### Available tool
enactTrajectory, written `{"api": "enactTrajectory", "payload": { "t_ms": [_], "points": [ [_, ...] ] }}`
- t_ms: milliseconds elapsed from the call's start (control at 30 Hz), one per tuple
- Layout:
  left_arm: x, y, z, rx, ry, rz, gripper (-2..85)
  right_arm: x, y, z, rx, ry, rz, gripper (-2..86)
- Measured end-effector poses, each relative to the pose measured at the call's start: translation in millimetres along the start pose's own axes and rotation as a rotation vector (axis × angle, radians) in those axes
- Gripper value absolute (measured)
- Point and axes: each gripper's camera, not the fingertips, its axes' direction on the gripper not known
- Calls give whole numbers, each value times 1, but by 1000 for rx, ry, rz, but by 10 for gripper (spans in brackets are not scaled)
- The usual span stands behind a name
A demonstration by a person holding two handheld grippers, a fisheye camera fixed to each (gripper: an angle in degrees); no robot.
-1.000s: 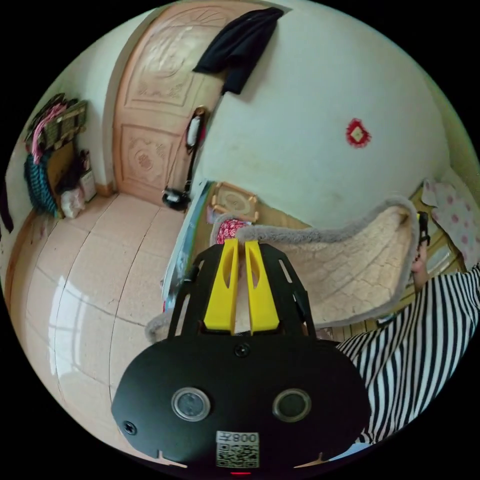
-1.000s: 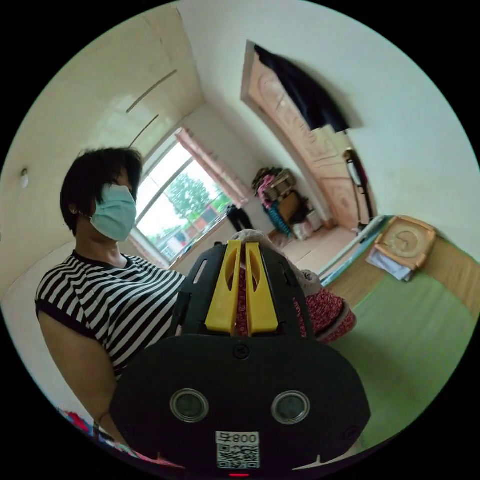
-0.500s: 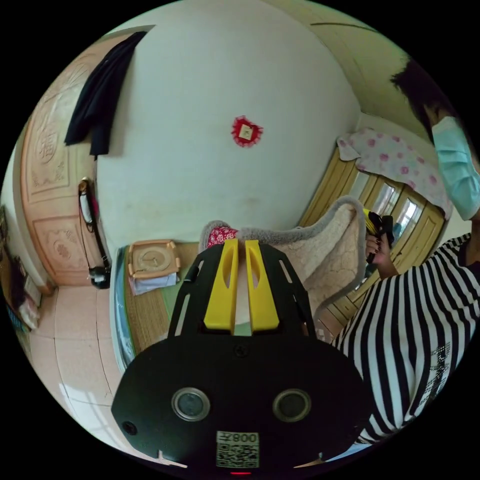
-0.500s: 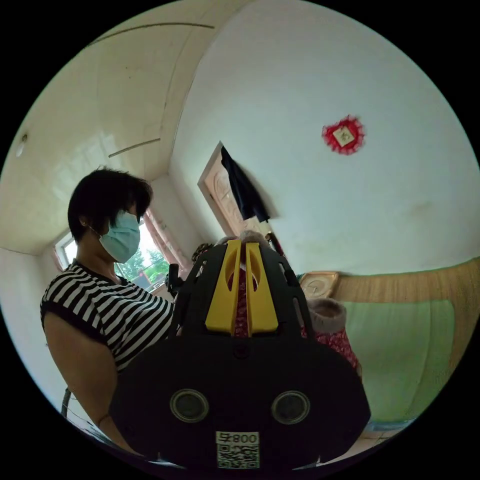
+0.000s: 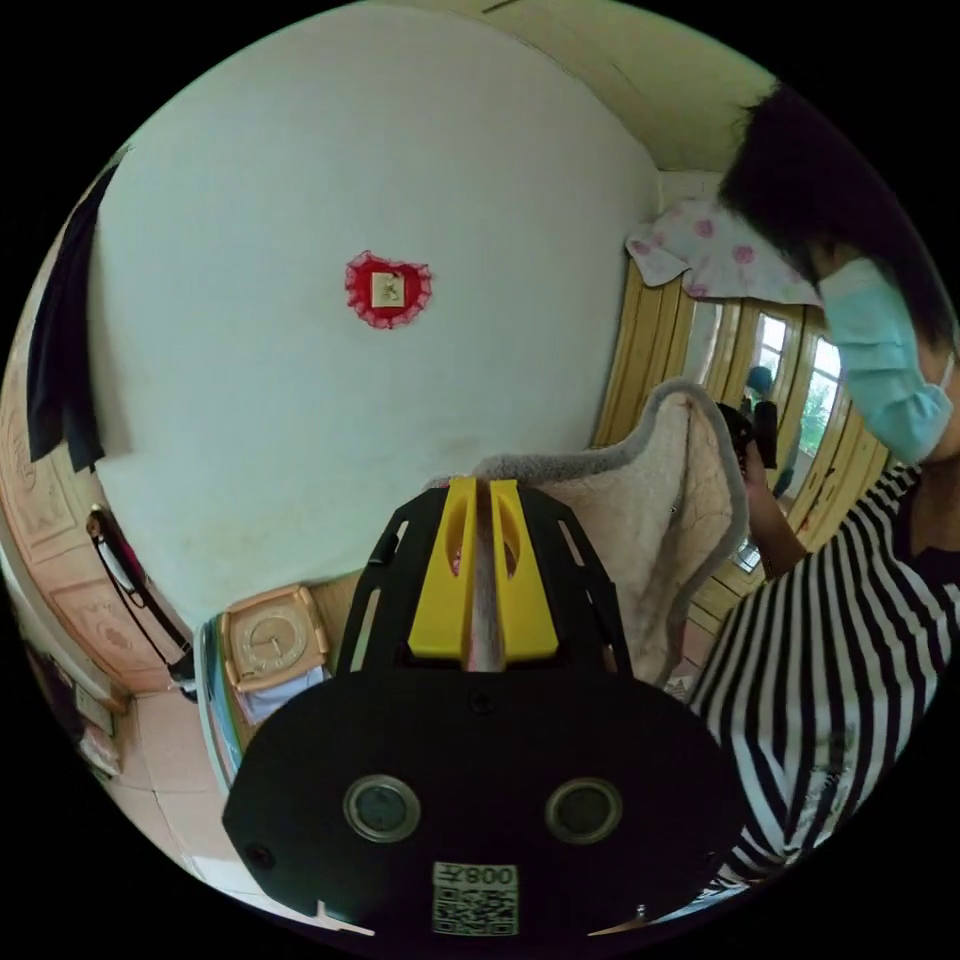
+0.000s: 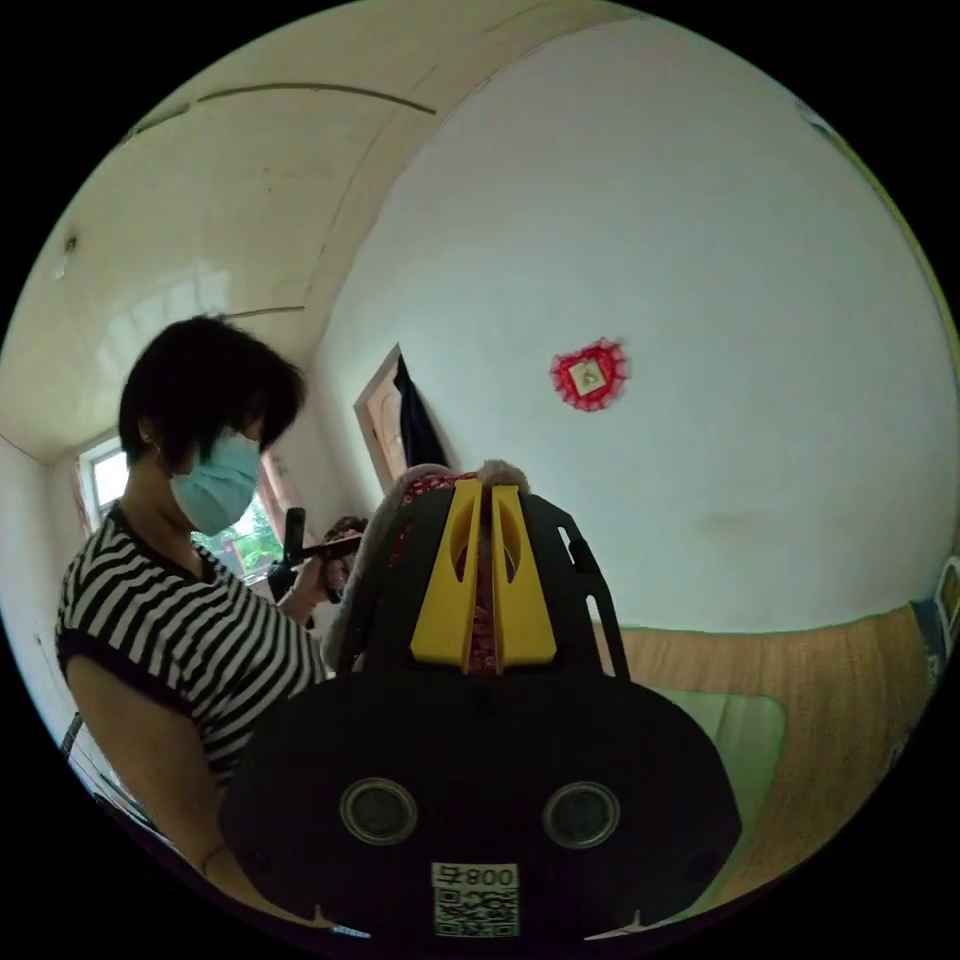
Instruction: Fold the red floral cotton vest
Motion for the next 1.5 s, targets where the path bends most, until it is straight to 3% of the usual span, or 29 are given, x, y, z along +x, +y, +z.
{"api": "enactTrajectory", "payload": {
  "t_ms": [200,267,367,500,567,733,967,1100,1200,1500],
  "points": [
    [-46,-68,258,-250,39,-191,31,181,-18,114,-347,256,177,18],
    [-71,-59,363,-417,140,-299,36,236,0,147,-464,305,310,20],
    [-73,-16,421,-492,72,-411,37,291,57,181,-638,445,462,16],
    [-53,71,451,-592,131,-477,44,320,167,171,-690,416,655,1],
    [-28,147,479,-815,180,-512,54,328,214,149,-659,407,783,1],
    [19,262,508,-1097,184,-613,70,306,309,102,-486,311,1030,6],
    [19,295,508,-1047,92,-732,87,267,344,134,-614,467,1057,45],
    [3,322,513,-1106,35,-824,97,277,360,172,-758,576,1039,86],
    [12,355,522,-1114,92,-1008,107,300,375,200,-840,599,1018,114],
    [142,413,583,-1100,163,-1308,120,404,442,262,-1069,601,931,130]
  ]
}}
